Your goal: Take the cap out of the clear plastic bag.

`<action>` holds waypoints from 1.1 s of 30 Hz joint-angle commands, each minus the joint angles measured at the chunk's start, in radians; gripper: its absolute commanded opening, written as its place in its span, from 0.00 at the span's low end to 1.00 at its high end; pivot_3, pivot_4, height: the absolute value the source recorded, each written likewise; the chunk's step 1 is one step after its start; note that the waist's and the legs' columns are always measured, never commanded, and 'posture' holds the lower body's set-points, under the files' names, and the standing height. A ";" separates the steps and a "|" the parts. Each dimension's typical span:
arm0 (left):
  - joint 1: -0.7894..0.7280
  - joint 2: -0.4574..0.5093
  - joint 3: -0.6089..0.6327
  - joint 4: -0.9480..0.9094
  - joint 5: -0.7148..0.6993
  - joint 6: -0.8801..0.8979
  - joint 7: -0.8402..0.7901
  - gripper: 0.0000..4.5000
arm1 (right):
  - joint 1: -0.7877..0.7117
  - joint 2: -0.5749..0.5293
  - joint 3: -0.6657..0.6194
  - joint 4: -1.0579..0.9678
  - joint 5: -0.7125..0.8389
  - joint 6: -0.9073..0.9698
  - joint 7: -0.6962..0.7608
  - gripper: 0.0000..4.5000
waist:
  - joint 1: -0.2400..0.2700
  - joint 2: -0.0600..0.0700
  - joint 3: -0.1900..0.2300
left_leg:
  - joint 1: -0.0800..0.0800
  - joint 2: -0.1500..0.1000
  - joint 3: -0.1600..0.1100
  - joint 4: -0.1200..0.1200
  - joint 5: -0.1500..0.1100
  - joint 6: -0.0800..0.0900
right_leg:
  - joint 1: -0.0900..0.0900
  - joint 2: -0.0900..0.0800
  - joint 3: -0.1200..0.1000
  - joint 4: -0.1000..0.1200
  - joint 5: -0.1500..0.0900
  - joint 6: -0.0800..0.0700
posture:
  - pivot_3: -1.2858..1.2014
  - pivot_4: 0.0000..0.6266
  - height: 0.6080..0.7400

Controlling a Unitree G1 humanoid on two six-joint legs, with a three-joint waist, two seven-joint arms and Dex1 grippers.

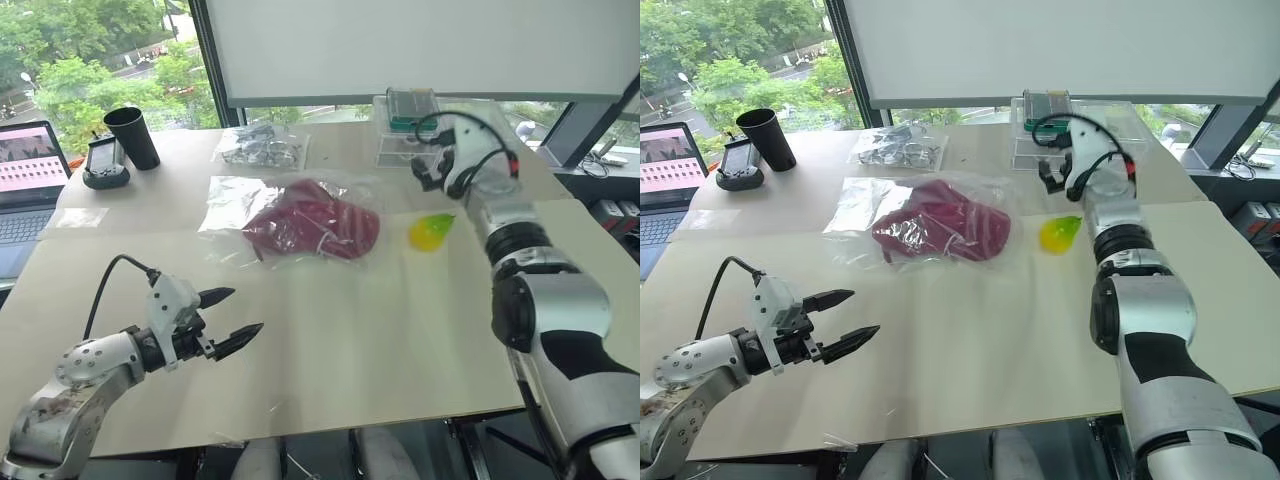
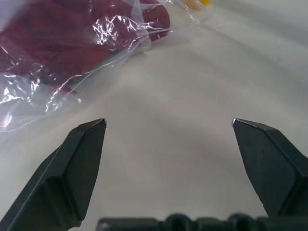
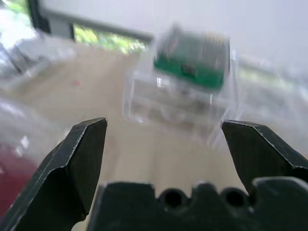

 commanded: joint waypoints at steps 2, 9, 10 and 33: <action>-0.001 -0.010 0.022 -0.015 -0.001 -0.016 0.008 1.00 | 0.133 -0.022 -0.022 -0.466 0.168 0.255 0.199 1.00 | 0.001 0.000 0.000 | 0.000 0.001 0.000 0.000 0.000 0.000 | 0.001 0.001 0.000 0.000 0.000 0.000 | 0.52 0.24 1.00; -0.006 -0.008 0.022 -0.009 -0.003 -0.008 0.003 1.00 | 0.500 -0.203 0.053 -1.260 0.492 0.710 0.500 1.00 | 0.029 0.001 0.001 | -0.001 0.002 -0.001 0.001 -0.001 0.001 | -0.001 0.001 -0.001 0.000 0.000 0.000 | 0.52 0.24 1.00; -0.009 -0.007 0.021 -0.006 -0.003 -0.007 0.001 1.00 | 0.529 -0.226 0.061 -1.303 0.514 0.746 0.514 1.00 | 0.027 0.001 0.001 | -0.001 0.002 -0.001 0.002 -0.001 0.001 | 0.000 0.001 -0.001 0.000 -0.001 0.001 | 0.52 0.24 1.00; -0.031 -0.010 0.008 0.008 0.007 0.000 0.010 1.00 | 0.776 -0.209 0.628 -1.264 -0.380 0.307 0.046 1.00 | 0.031 -0.001 0.000 | -0.001 0.011 0.004 0.004 -0.002 -0.002 | -0.001 0.009 0.001 -0.002 -0.002 0.003 | 0.52 0.24 1.00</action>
